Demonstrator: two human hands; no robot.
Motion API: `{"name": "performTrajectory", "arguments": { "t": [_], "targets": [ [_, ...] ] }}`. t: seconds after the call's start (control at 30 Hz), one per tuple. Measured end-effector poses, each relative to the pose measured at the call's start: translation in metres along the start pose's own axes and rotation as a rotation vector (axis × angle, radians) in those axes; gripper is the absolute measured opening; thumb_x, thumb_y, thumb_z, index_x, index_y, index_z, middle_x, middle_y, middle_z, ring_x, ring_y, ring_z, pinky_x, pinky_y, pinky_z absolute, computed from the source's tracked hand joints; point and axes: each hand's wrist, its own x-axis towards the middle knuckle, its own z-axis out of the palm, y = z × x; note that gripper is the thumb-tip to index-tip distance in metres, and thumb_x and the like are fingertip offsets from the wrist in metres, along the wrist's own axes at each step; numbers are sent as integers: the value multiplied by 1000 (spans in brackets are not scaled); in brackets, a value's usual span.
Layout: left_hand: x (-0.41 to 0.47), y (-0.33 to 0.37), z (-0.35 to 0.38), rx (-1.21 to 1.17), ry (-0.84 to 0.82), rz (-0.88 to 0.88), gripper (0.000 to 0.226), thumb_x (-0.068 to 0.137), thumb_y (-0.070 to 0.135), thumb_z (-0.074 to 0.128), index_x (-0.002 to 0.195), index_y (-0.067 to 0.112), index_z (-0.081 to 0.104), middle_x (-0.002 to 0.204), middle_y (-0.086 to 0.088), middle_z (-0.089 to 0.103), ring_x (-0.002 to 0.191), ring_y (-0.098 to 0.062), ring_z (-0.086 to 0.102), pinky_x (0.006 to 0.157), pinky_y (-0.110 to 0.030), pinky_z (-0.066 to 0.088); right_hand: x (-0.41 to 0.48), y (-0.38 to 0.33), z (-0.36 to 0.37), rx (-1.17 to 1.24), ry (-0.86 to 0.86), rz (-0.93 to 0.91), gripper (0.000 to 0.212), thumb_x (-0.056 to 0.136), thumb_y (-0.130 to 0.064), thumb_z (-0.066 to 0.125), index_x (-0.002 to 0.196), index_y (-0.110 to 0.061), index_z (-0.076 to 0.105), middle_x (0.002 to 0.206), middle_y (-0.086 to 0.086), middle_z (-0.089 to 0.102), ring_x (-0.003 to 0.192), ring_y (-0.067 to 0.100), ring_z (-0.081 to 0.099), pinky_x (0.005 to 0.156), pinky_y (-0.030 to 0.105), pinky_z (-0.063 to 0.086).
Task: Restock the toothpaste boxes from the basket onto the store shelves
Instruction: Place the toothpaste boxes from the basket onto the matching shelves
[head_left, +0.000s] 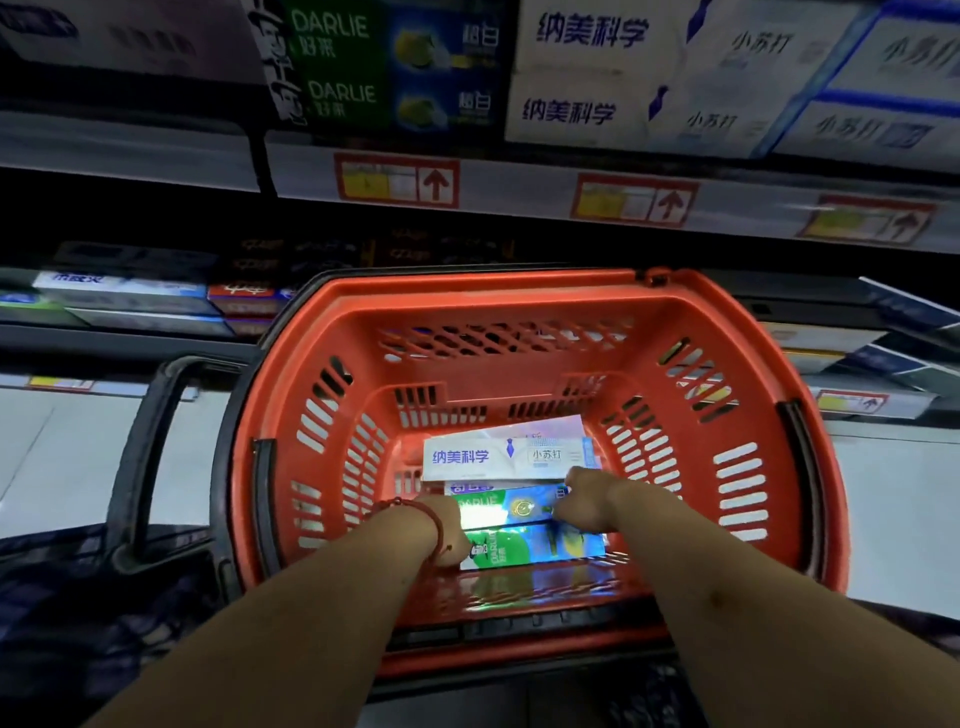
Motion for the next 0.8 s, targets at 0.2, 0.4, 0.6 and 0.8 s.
{"name": "performTrajectory", "arguments": {
  "t": [0.2,0.4,0.6,0.8],
  "targets": [
    [6,-4,-1,26,5,21,26,87,35,57,100,15,68,105,-9,68,89,-26,61,90,-38,56,12,-3,7,9,-64,-41,77,86,-30,73,150,-14,35,146,13,50,126,31,54,106,42,47],
    [0,-2,-7,-96,47,22,15,87,17,57,96,11,68,110,-10,71,105,-26,67,94,-39,56,9,-11,0,372,-20,-49,57,84,-24,78,131,-12,48,125,10,59,107,25,60,73,31,51],
    [-25,0,-27,-429,377,-58,8,73,10,52,76,11,59,73,-6,61,74,-25,62,55,-26,45,0,-15,-20,782,184,23,35,82,-22,78,106,-2,62,98,11,63,80,21,59,67,29,47],
    [-65,-2,-47,-690,678,-117,25,85,2,53,109,7,60,114,-19,63,100,-36,62,82,-34,52,-38,-31,-40,949,446,101,37,77,-22,67,106,0,65,100,15,68,94,38,67,90,47,58]
  ]
}}
